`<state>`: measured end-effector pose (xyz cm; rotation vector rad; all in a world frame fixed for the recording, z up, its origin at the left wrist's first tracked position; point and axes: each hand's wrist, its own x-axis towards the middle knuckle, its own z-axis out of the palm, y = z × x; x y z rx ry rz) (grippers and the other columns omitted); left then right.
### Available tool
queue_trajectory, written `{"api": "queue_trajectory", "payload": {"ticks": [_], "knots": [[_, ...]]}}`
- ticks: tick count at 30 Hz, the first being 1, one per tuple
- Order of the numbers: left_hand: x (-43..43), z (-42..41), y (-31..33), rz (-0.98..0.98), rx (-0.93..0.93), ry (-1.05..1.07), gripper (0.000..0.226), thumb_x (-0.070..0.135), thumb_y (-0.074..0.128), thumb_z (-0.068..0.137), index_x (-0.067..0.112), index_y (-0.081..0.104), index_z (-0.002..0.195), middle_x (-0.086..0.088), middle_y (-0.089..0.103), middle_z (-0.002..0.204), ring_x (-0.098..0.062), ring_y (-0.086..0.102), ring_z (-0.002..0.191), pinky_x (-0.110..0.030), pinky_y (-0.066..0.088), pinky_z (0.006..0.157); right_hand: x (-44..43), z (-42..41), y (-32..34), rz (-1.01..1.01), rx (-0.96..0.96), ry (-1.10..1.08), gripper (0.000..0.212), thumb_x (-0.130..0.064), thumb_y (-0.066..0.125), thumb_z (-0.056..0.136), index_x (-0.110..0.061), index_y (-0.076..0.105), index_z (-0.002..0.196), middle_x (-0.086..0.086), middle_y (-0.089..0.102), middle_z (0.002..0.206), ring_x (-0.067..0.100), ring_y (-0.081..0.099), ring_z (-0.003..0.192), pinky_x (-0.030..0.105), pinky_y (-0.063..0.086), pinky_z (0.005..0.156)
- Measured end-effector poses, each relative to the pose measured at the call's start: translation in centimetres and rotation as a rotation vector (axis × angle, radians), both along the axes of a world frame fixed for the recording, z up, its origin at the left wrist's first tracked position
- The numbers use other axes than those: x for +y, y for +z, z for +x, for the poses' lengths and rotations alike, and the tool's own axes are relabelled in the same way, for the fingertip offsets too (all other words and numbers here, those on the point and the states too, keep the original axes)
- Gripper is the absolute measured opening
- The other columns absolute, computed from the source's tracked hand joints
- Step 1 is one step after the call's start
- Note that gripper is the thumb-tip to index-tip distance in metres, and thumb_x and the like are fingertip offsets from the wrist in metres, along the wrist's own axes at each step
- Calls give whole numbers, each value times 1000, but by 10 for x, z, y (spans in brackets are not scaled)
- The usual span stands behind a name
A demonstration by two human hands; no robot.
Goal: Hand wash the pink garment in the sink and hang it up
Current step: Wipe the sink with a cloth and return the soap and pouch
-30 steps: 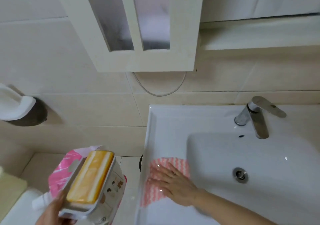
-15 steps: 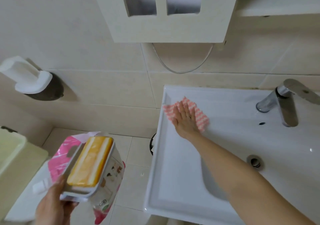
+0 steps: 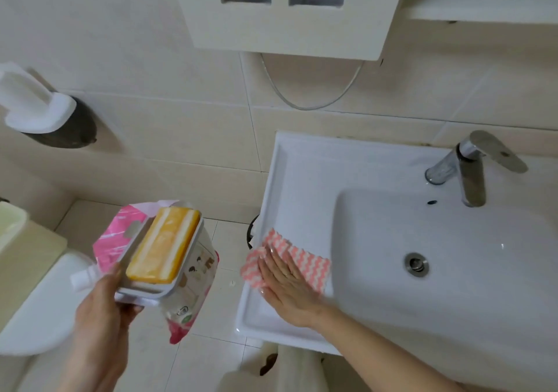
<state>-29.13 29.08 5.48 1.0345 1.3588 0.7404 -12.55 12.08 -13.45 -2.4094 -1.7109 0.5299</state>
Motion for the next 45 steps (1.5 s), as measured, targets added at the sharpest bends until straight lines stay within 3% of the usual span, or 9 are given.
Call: {"api": "queue_trajectory", "payload": {"ticks": [4, 11, 21, 26, 32, 36, 40, 43, 45], "knots": [[-6, 4, 2, 12, -4, 9, 24, 23, 38, 101, 18, 51, 81, -3, 53, 80, -11, 49, 67, -9, 43, 40, -24, -10, 12, 15, 229, 156, 72, -58, -19, 85, -23, -16, 148, -6, -24, 156, 4, -31, 139, 31, -24, 112], [-20, 9, 8, 27, -51, 21, 21, 22, 40, 100, 19, 53, 83, 1, 55, 80, -4, 54, 59, -9, 43, 42, -44, -11, 22, -3, 474, 167, 82, -66, -6, 79, -32, 27, 147, -25, 6, 152, -5, -12, 140, 20, -28, 108], [-33, 14, 11, 24, -78, 30, 19, 24, 40, 99, 20, 52, 85, 0, 56, 84, -8, 53, 70, -9, 45, 43, -106, 4, 28, 111, 658, -32, 68, -74, 28, 79, -37, 52, 130, -19, 45, 136, -10, 30, 132, 14, 11, 116], [-39, 18, 14, 34, -100, -3, 20, 23, 40, 100, 19, 53, 84, 1, 60, 80, -9, 55, 71, -9, 48, 47, -161, 14, 23, 108, 618, -220, 21, -77, 38, 78, -82, 43, 98, -51, 49, 110, -6, 53, 118, 25, 35, 108], [-43, 28, 16, 35, -129, -24, 19, 20, 42, 98, 20, 54, 85, 4, 60, 77, 1, 59, 51, -10, 46, 46, -163, 37, 73, 396, 1214, -761, 10, -11, 60, 90, -12, 68, 85, 5, 71, 79, 12, 61, 57, 24, 44, 51], [-46, 36, 14, 30, -136, -57, 18, 20, 43, 97, 22, 57, 86, 7, 63, 77, 1, 61, 54, -10, 48, 47, -158, 52, 84, 776, 1681, -970, 40, -6, 67, 72, 0, 57, 111, 18, 67, 110, 33, 65, 99, 40, 53, 76], [-50, 44, 12, 23, -115, -91, 17, 20, 41, 96, 23, 56, 88, 4, 59, 84, -4, 59, 66, -9, 47, 47, -177, 43, 53, 386, 924, -1078, 30, -2, 65, 67, -15, 56, 93, 1, 60, 86, 21, 58, 87, 19, 44, 68], [-53, 49, 12, 26, -111, -109, 18, 20, 40, 97, 23, 54, 87, 3, 56, 85, -7, 54, 71, -9, 47, 46, -197, 33, 36, 147, 366, -656, 41, 5, 49, 81, -18, 66, 111, -10, 53, 126, 9, 45, 124, 13, 25, 105], [-55, 52, 12, 32, -108, -124, 18, 20, 39, 98, 24, 53, 88, 3, 55, 83, -7, 52, 70, -9, 45, 45, -203, 18, 32, 65, 211, -435, 33, -24, 41, 97, -27, 58, 125, -11, 42, 145, 6, 34, 137, 23, 6, 117]]}}
